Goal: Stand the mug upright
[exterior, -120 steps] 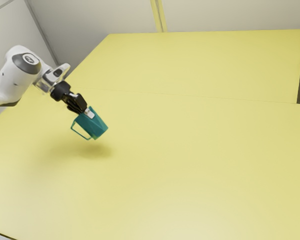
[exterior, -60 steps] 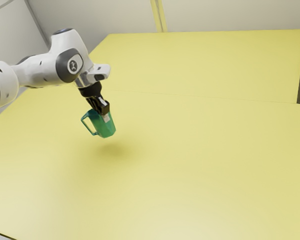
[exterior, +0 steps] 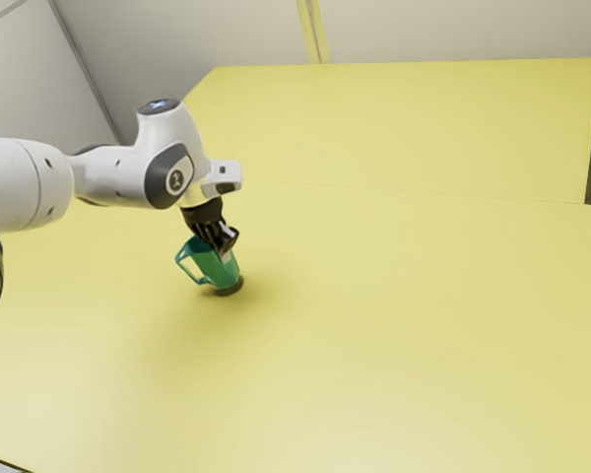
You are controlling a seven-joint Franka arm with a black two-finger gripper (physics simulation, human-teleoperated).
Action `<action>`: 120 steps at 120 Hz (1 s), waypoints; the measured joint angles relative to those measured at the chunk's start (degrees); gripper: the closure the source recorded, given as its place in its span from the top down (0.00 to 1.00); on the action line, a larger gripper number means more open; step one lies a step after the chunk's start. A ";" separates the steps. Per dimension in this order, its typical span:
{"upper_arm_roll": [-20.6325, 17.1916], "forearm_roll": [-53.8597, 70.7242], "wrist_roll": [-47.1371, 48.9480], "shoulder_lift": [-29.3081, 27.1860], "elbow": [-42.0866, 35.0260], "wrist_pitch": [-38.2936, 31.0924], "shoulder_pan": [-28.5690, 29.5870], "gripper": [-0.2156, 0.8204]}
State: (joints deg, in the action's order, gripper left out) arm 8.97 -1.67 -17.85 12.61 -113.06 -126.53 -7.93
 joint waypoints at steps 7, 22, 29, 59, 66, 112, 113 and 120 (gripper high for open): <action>0.00 -0.02 0.99 0.51 0.01 -0.27 0.01 0.04; 0.00 -0.03 2.82 1.06 0.00 -0.61 0.01 0.06; 0.00 -0.08 3.52 1.17 -0.02 -0.68 0.01 0.11; 0.00 -2.08 5.85 -0.23 0.00 -0.27 -0.23 0.56; 0.00 -2.28 6.24 -1.99 0.12 0.55 -0.39 0.61; 0.31 -2.43 7.90 -5.75 19.83 19.58 -0.35 0.76; 0.31 -2.38 7.93 -5.77 20.33 20.09 -0.37 0.76; 0.21 -2.08 8.09 -5.94 22.76 23.16 -0.52 0.77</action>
State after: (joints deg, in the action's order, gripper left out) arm 9.18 -3.75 -9.76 6.67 -90.31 -103.36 -8.45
